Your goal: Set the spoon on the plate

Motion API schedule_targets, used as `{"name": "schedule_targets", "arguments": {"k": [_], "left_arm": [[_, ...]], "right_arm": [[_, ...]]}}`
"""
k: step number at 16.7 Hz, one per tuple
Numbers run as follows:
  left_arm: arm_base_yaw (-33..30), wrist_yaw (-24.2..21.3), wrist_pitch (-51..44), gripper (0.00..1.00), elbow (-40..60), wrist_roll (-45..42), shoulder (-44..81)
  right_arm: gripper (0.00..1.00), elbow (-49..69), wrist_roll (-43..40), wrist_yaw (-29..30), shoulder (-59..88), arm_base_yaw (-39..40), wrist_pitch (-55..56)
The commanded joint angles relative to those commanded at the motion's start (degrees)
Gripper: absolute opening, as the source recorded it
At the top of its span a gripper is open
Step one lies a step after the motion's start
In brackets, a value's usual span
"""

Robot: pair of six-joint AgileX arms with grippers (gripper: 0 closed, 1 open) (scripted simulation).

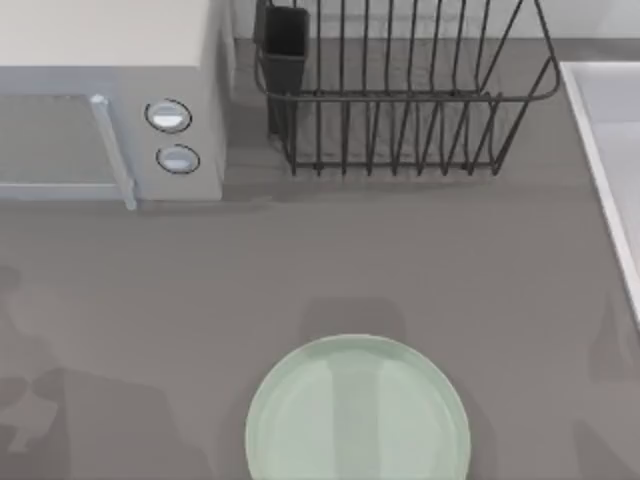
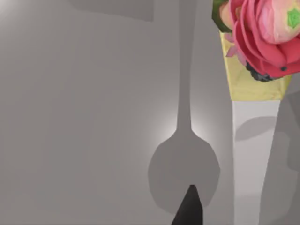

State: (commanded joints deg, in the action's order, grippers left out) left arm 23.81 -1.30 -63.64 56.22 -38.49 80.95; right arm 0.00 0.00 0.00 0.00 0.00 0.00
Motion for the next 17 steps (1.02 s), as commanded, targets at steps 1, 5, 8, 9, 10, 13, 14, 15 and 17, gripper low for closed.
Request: {"name": "schedule_targets", "arguments": {"k": [1,5,8,9,10,13,14,15,17], "left_arm": [[0.00,0.00,0.00,0.00,0.00,0.00,0.00],[-0.61,0.05,0.18,0.00,0.19,-0.08,0.59],[-6.12,0.17,0.16,0.00,2.67,-0.02,3.16],[-9.13,0.22,0.13,0.00,3.88,0.00,4.50],[-12.64,0.28,0.10,0.00,5.22,0.03,6.04],[-25.49,0.37,0.11,0.00,9.42,0.34,11.27],[-30.44,0.37,0.18,0.00,10.83,0.52,13.11],[-35.65,0.34,0.28,0.00,12.28,0.73,14.98],[-46.49,0.28,0.59,0.00,15.24,1.22,18.66]], "right_arm": [[1.00,0.00,0.00,0.00,0.00,0.00,0.00],[1.00,0.00,0.00,0.00,0.00,0.00,0.00],[1.00,0.00,0.00,0.00,0.00,0.00,0.00],[1.00,0.00,0.00,0.00,0.00,0.00,0.00],[1.00,0.00,0.00,0.00,0.00,0.00,0.00],[1.00,0.00,0.00,0.00,0.00,0.00,0.00],[1.00,0.00,0.00,0.00,0.00,0.00,0.00],[1.00,0.00,0.00,0.00,0.00,0.00,0.00],[1.00,0.00,0.00,0.00,0.00,0.00,0.00]]}}
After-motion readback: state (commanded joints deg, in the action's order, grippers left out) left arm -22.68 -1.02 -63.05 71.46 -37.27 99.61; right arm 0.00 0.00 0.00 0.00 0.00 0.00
